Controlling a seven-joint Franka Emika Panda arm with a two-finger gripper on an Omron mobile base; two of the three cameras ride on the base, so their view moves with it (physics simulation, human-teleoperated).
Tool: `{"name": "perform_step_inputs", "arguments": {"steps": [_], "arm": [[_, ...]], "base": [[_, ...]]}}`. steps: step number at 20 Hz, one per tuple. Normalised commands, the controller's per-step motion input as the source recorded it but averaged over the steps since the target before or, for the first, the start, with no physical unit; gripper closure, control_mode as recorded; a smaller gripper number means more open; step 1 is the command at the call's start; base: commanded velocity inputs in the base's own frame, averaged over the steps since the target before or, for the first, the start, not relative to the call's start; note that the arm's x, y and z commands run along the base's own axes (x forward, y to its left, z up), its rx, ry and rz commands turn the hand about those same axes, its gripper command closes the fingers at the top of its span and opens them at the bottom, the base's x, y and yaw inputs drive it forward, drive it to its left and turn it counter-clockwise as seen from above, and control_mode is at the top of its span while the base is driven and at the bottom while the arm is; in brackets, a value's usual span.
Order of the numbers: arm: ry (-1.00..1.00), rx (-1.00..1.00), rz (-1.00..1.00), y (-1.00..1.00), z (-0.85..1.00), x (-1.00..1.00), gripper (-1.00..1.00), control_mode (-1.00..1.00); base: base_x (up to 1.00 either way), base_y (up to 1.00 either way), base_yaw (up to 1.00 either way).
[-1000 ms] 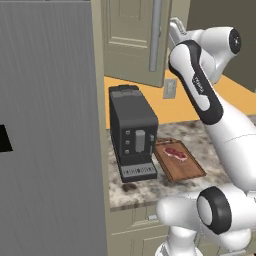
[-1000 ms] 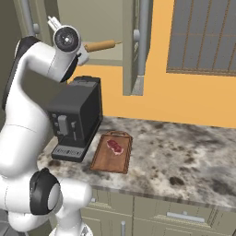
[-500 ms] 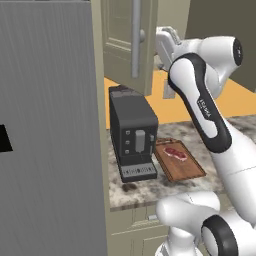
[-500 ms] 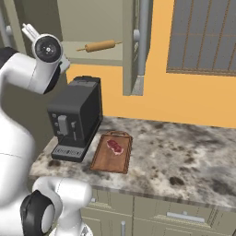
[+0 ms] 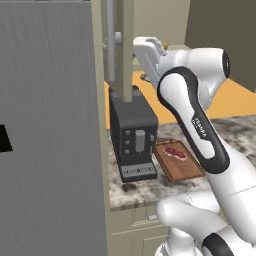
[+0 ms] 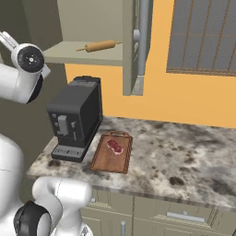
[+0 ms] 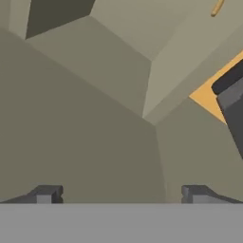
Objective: Open the cabinet, retrieve the rolling pin, and place it next to the meat on the cutting board to prepare for tenderizing.
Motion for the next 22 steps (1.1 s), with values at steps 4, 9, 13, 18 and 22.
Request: {"name": "perform_step_inputs", "arguments": {"steps": [4,9,13,18,22], "arm": [[0.09,-0.03,0.11,0.57,0.00,0.00,-1.00,-1.00],[0.13,-0.06,0.10,0.60,-0.03,0.01,-1.00,-1.00],[0.05,-0.05,0.06,0.35,-0.13,-0.01,-1.00,-1.00],[0.00,-0.04,-0.08,-0.10,0.00,-0.15,-1.00,-1.00],[0.00,-0.10,-0.16,-0.33,0.00,-0.17,-1.00,-1.00]], "base": [[0.00,0.00,0.00],[0.00,0.00,0.00],[0.00,0.00,0.00],[0.00,0.00,0.00],[0.00,0.00,0.00]]}}
